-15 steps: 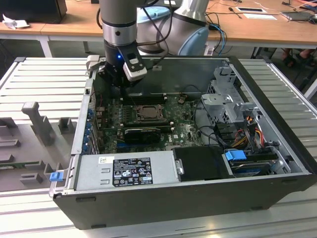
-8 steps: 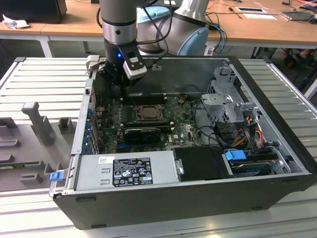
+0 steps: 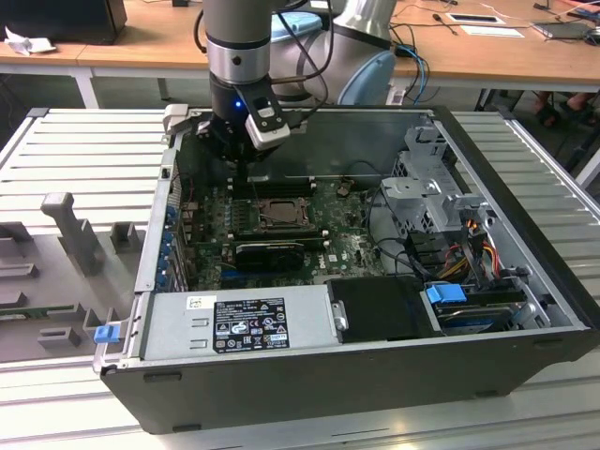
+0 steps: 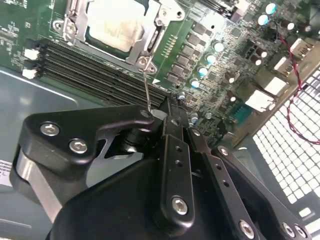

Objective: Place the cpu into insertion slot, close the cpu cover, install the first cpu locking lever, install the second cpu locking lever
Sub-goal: 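Install the first cpu locking lever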

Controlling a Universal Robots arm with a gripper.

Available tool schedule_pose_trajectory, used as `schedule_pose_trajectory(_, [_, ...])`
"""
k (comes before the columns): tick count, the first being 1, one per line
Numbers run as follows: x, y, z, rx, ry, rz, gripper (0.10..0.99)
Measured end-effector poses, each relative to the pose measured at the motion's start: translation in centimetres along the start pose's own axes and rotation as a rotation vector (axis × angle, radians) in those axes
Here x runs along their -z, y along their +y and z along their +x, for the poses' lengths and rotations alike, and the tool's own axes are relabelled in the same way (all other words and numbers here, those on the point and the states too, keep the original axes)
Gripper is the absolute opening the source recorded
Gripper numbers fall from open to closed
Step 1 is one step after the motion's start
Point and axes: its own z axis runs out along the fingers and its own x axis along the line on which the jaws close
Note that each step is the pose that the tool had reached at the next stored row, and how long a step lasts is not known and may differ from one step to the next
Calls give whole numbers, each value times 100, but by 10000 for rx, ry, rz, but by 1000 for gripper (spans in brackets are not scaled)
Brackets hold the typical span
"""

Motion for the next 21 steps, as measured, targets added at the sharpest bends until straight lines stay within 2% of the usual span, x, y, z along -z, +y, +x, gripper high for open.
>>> schedule_pose_trajectory(4, [-1,5,-18,306,19,4,102])
schedule_pose_trajectory(9, [-4,67,-68,331,21,4,102])
schedule_pose_trajectory(11, [-4,81,-161,333,21,5,102])
schedule_pose_trajectory(14, [-5,87,-249,333,21,4,102])
schedule_pose_trajectory(17, [-14,99,-452,331,21,1,102])
schedule_pose_trajectory(18, [-21,100,-495,333,21,-28,102])
schedule_pose_trajectory(20, [-32,101,-508,334,26,-98,102])
schedule_pose_trajectory(21, [-62,99,-510,333,24,-102,102])
